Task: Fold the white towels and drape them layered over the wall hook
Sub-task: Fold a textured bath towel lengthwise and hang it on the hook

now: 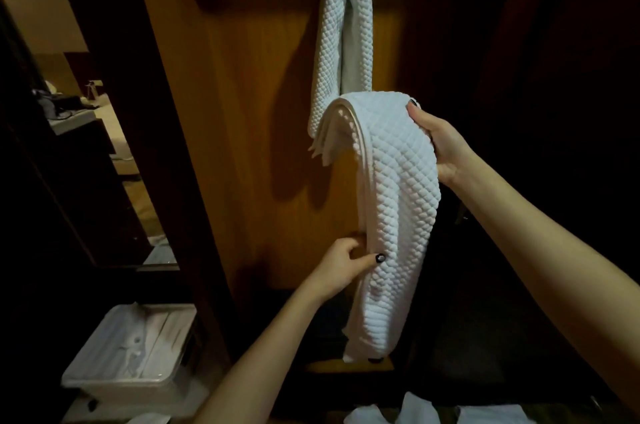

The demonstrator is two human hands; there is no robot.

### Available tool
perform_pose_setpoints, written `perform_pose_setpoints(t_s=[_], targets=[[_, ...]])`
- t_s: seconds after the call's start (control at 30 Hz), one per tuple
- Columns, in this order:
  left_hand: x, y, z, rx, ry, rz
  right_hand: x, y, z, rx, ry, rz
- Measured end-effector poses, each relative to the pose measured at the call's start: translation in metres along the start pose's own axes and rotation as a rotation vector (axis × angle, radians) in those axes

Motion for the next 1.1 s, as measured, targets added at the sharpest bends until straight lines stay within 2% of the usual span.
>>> perform_pose_setpoints(t_s=[0.1,0.23,0.33,0.4,0.53,0.7,0.8,0.87,0.97,1.1], targets=[[-0.004,0.003,0.006,0.02,0.116,-0.07,0.005,-0.014,0.0,0.004,0.005,0.046],[-0.005,-0.004,0.017,-0.149,0.248,-0.124,0.013,-0.023,0.007,-0.016,0.095,0.097],[-0.002,0.004,0.026,-0.164,0.329,-0.207,0.016,-0.027,0.012,-0.068,0.153,0.141],[0.001,0.009,0.031,-0.145,0.297,-0.229,0.017,-0.028,0.014,-0.084,0.173,0.162],[0.005,-0.007,0.034,0.014,0.109,-0.016,0.016,-0.025,0.018,-0.131,0.226,0.182],[0.008,-0.032,0.032,-0.134,0.021,0.133,0.016,-0.018,0.018,-0.068,0.281,0.177],[0.011,-0.038,0.033,0.017,-0.066,0.155,0.018,-0.019,0.024,-0.047,0.313,0.173],[0.011,-0.04,0.038,0.151,-0.012,0.192,0.02,-0.022,0.029,-0.036,0.343,0.169],[0.0,-0.037,0.056,0.23,0.109,0.21,0.023,-0.028,0.039,-0.053,0.367,0.188],[-0.025,-0.014,0.086,0.086,0.113,0.176,0.024,-0.038,0.048,-0.056,0.331,0.195]])
Point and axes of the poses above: each hand's wrist, its own x-axis away from the middle knuckle, its own z-axis out of the back of the hand, y = z × x, the point moved 5 cm from there along -x, towards the middle knuckle, and after that the axes turned 3 degrees about -z, right-handed, at the moved point
